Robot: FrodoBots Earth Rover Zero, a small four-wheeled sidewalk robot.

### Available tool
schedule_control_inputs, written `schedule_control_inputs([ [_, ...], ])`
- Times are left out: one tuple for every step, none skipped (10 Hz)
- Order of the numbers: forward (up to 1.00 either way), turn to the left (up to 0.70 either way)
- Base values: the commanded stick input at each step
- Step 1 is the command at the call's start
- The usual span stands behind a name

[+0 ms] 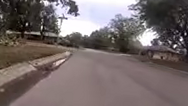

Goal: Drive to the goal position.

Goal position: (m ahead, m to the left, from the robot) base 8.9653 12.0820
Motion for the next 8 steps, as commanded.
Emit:
schedule_control_inputs([
  [0.70,0.00],
  [0.70,0.00],
  [0.70,0.00],
  [0.70,0.00],
  [0.70,0.00],
  [0.70,0.00],
  [0.70,0.00],
  [0.70,0.00],
])
